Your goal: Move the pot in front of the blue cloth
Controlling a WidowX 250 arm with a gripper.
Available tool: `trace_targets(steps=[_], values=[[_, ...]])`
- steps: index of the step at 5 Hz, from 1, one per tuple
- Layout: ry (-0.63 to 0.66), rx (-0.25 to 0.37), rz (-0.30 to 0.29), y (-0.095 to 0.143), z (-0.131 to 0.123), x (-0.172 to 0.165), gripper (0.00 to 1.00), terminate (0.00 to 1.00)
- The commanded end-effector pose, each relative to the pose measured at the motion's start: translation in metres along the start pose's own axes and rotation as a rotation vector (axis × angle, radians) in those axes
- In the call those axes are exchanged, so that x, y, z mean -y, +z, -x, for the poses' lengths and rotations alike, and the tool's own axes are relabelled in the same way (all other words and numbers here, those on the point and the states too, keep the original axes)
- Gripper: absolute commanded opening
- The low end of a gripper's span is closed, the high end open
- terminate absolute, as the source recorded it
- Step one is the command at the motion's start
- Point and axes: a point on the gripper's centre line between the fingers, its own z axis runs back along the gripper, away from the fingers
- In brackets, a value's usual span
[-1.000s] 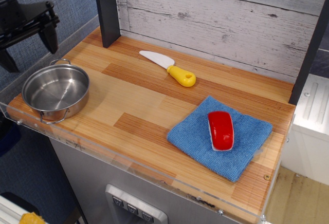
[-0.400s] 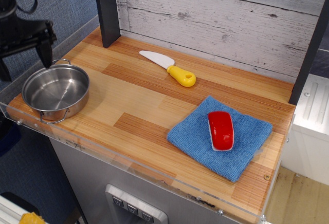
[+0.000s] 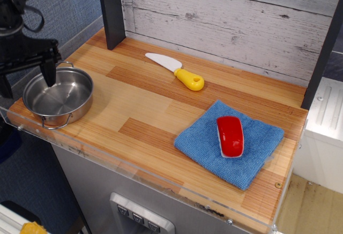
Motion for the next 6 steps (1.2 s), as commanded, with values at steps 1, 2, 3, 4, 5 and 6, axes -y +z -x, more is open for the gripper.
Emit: trace_targets(steps=[1, 2, 3, 4, 5, 6], values=[[0.036, 0.0, -0.025, -0.009, -0.01, -0.009, 1.0, 0.0], [0.034, -0.02, -0.038, -0.019, -0.011, -0.012, 1.0, 0.0], [0.021, -0.018, -0.026, -0.027, -0.009, -0.01, 0.0, 0.0], [0.016, 0.004, -0.022, -0.026, -0.012, -0.008, 0.0, 0.0], [0.013, 0.005, -0.031, -0.027, -0.011, -0.01, 0.0, 0.0], [0.01, 0.005, -0.018, -0.026, -0.008, -0.01, 0.0, 0.0]])
